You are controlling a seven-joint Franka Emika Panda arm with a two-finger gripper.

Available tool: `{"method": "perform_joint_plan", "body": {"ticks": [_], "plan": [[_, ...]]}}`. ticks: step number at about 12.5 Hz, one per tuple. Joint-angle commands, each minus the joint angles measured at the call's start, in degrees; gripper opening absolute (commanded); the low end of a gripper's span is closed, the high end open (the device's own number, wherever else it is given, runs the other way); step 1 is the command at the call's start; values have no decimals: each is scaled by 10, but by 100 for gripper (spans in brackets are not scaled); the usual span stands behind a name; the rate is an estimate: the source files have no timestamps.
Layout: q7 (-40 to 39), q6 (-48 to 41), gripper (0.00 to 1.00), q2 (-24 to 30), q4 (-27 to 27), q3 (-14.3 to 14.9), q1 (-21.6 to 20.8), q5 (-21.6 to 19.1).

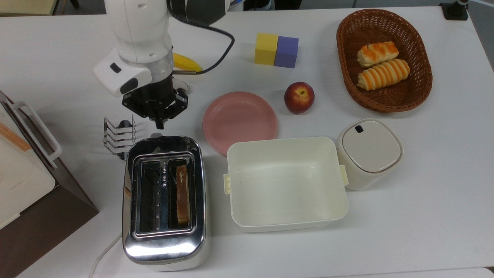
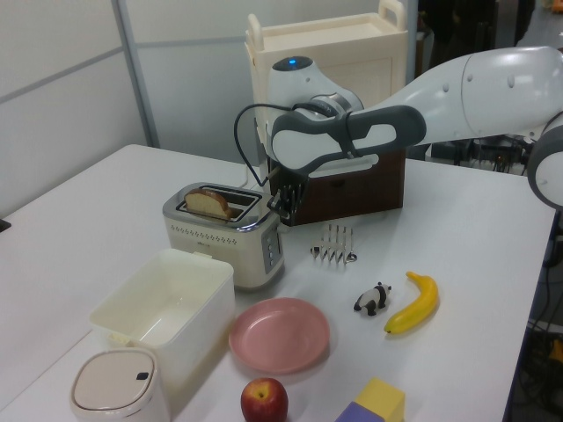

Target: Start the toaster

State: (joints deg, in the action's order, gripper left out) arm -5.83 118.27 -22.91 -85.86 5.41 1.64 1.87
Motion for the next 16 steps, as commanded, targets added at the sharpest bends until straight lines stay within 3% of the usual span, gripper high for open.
{"method": "perform_joint_plan", "body": {"ticks": [1,16], "plan": [[11,12,0,-6,-1,5,-1,10],[6,57,0,-34,-2,3,6,31]]}}
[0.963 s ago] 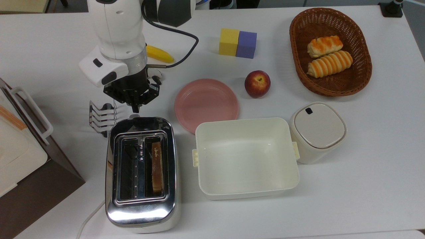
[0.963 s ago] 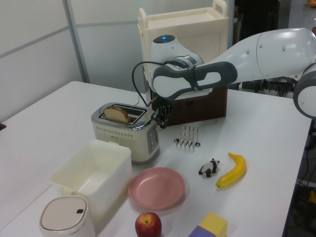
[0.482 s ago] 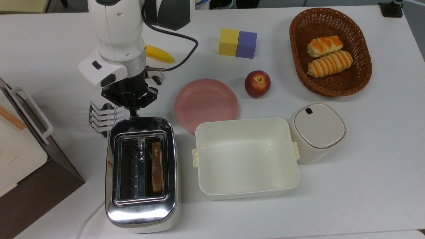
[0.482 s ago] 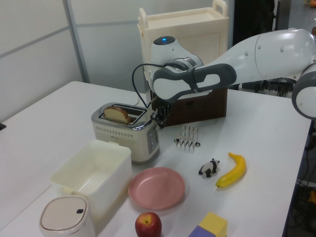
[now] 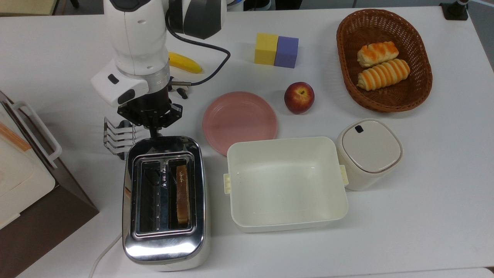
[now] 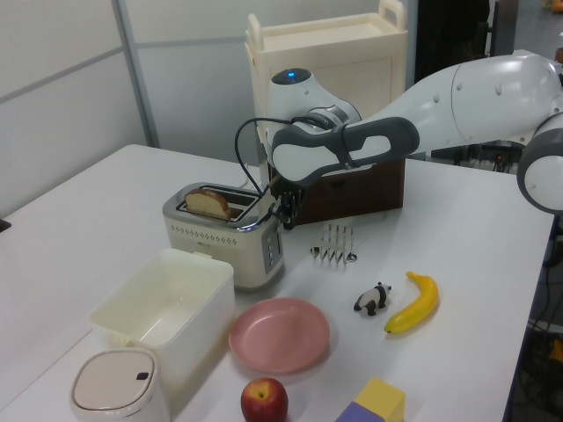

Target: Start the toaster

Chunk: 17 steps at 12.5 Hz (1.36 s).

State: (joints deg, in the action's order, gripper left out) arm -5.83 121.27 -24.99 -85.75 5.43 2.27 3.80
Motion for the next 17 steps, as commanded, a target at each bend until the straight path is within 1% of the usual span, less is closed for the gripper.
{"method": "perform_joint_plan", "body": {"ticks": [1,3,6,10,17], "plan": [[6,28,0,-16,-3,3,1,13],[6,44,0,-27,-4,2,1,24],[6,44,0,-32,-5,-2,1,33],[6,45,0,-38,-10,-3,0,37],[6,45,0,-58,-12,-4,-3,56]]}}
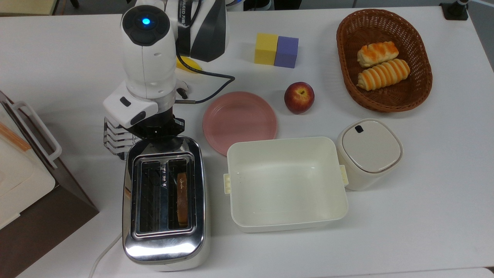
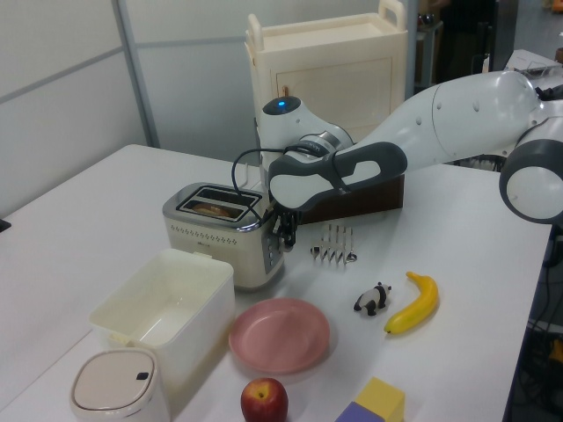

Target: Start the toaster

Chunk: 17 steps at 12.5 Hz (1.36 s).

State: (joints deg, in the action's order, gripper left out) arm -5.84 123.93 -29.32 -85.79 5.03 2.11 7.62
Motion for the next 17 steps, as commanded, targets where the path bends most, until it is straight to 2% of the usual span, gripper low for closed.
{"method": "perform_joint_plan", "body": {"ticks": [1,8,15,17], "plan": [[6,18,0,-18,-11,-1,-2,23],[7,17,0,-14,-10,-1,-2,25],[13,-49,0,89,-5,-9,-5,16],[13,-71,0,124,-4,-21,-6,17]]}}
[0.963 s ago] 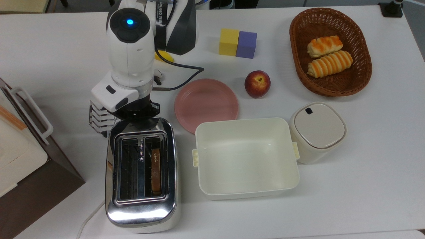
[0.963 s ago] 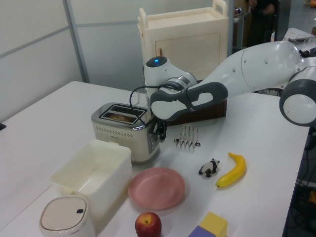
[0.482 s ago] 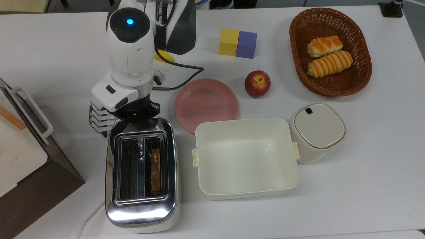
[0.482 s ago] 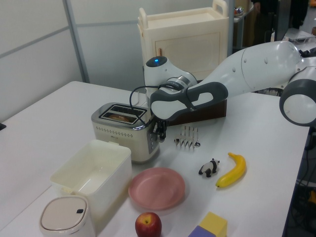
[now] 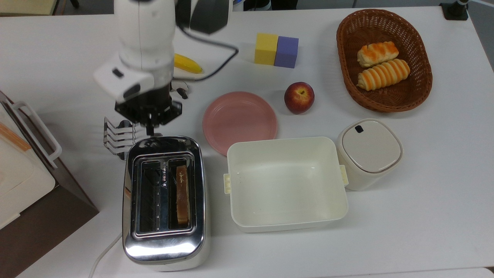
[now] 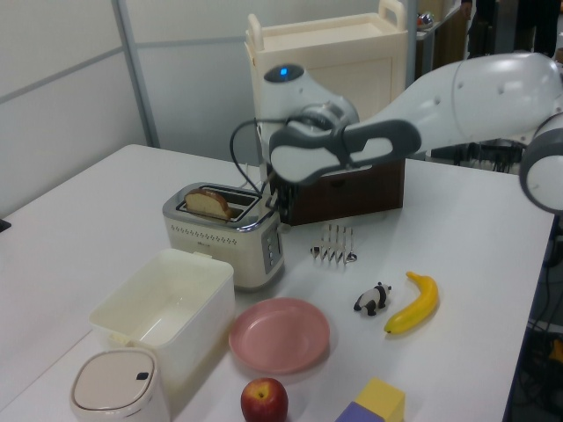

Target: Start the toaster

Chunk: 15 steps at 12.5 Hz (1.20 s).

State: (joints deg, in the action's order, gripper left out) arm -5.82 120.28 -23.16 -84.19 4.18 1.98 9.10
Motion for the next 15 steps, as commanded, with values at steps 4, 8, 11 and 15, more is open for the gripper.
{"method": "perform_joint_plan", "body": {"ticks": [4,8,11,15], "plan": [[13,-111,0,127,2,-27,-6,-1],[38,-169,0,182,9,-21,-3,-70],[57,-217,0,213,10,-16,-1,-132],[63,-323,0,230,24,-25,-17,-165]]}}
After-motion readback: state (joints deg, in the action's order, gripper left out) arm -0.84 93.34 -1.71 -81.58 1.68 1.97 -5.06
